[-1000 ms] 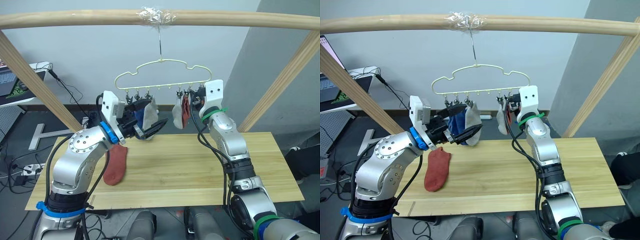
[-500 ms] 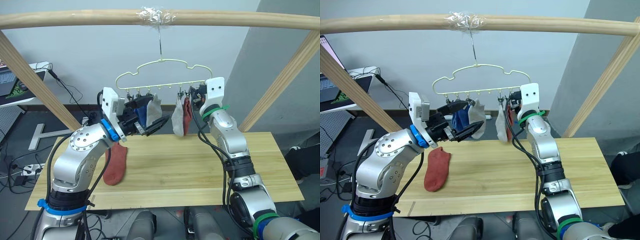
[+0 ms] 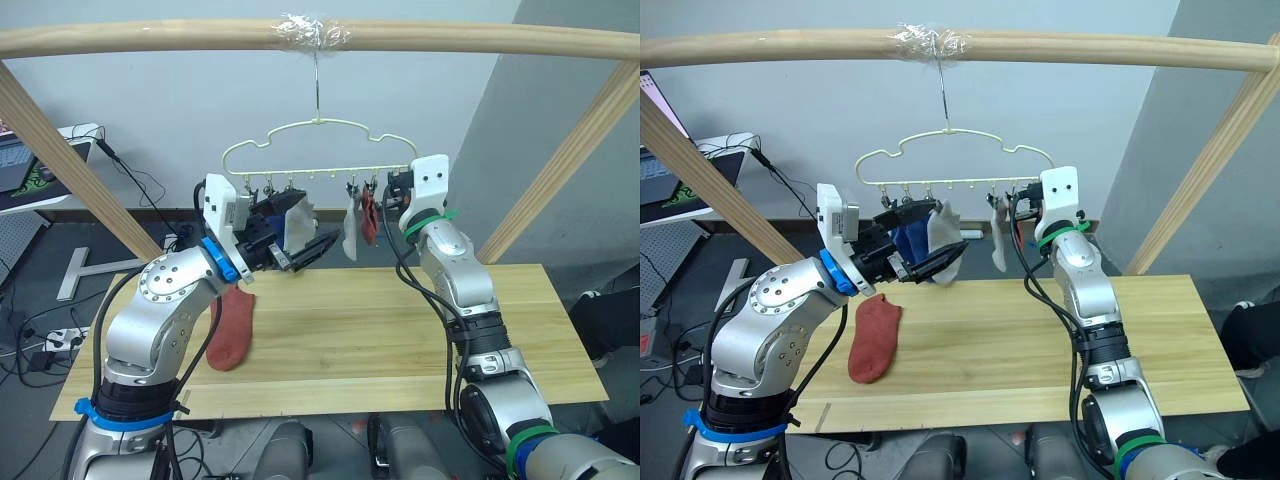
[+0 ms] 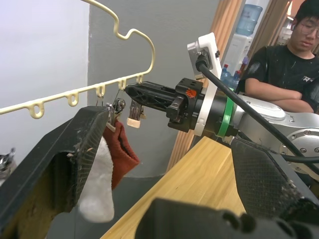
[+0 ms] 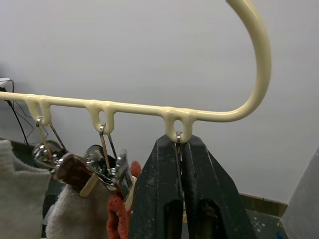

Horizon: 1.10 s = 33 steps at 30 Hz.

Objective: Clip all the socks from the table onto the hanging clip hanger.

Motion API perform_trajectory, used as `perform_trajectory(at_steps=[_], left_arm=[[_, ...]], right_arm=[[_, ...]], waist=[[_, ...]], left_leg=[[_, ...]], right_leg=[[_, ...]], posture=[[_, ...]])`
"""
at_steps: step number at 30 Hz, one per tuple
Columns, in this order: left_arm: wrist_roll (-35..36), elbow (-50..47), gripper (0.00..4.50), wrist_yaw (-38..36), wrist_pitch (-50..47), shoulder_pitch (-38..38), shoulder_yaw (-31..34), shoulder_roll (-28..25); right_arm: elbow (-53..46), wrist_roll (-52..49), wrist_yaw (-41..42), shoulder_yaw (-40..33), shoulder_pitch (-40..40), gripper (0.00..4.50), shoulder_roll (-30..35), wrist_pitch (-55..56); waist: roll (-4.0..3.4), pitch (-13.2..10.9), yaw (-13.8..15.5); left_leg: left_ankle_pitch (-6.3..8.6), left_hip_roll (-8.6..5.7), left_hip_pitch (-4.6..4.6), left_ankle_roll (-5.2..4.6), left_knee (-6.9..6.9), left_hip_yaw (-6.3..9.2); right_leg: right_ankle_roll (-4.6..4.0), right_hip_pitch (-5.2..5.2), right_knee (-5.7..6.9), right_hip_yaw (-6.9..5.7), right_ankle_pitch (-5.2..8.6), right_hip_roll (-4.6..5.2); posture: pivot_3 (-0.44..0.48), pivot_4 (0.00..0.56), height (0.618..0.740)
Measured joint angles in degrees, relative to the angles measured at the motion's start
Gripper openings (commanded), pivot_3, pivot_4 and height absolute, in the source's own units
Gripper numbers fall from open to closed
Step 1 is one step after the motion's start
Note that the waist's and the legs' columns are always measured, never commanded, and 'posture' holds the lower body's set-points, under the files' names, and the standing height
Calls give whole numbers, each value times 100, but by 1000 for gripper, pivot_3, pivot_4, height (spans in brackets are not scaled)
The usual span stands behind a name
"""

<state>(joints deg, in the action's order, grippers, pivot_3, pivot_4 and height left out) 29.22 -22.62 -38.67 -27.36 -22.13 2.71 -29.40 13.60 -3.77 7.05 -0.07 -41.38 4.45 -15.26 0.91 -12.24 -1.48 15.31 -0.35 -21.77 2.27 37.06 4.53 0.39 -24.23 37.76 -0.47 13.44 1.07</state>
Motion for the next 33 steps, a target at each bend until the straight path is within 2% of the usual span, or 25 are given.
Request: perform_trajectory(at_steps=[5,10,16,22,27,33], left_arm=[[-28,-46,4500,37,-92,335,-12,-67],[-381,51,4500,110,74,969,-53,-83],[-1595,1812,4500,677,713,1910,-16,-329],[-2018,2918,4500,1183,887,1876,30,-97],[-2133,3639,4500,1312,1235,1509,52,190],[-2385,4610,4500,1572,1716,1096,61,268]], right_arm=[[-48,-67,187,-90,-1,9,257,-36],[-395,-303,676,-70,1,9,608,-757],[-1045,-662,1043,-106,59,9,877,-1719],[-1283,-837,1093,-108,92,9,893,-2187],[-1338,-891,1028,-113,94,9,858,-2340],[-1407,-903,1009,-115,126,9,864,-2409]], waist=[[0,0,0],[0,0,-1],[-2,-1,-2],[-1,-1,47],[-1,0,55],[0,0,44]], left_leg=[[0,-2,0,0,0,0],[0,-1,5,-1,-1,0],[1,5,8,-2,-2,7],[1,-2,2,-1,1,3],[1,1,1,-1,-1,10],[1,1,3,-1,-1,5]], right_leg=[[0,0,-1,1,0,0],[0,4,0,1,0,6],[0,2,3,-7,2,8],[0,2,-3,-10,1,19],[-1,0,-2,-12,1,23],[-1,0,1,-13,0,22]], posture=[[60,198,740],[48,198,740],[42,198,740],[35,205,740],[30,210,740],[23,216,740]])
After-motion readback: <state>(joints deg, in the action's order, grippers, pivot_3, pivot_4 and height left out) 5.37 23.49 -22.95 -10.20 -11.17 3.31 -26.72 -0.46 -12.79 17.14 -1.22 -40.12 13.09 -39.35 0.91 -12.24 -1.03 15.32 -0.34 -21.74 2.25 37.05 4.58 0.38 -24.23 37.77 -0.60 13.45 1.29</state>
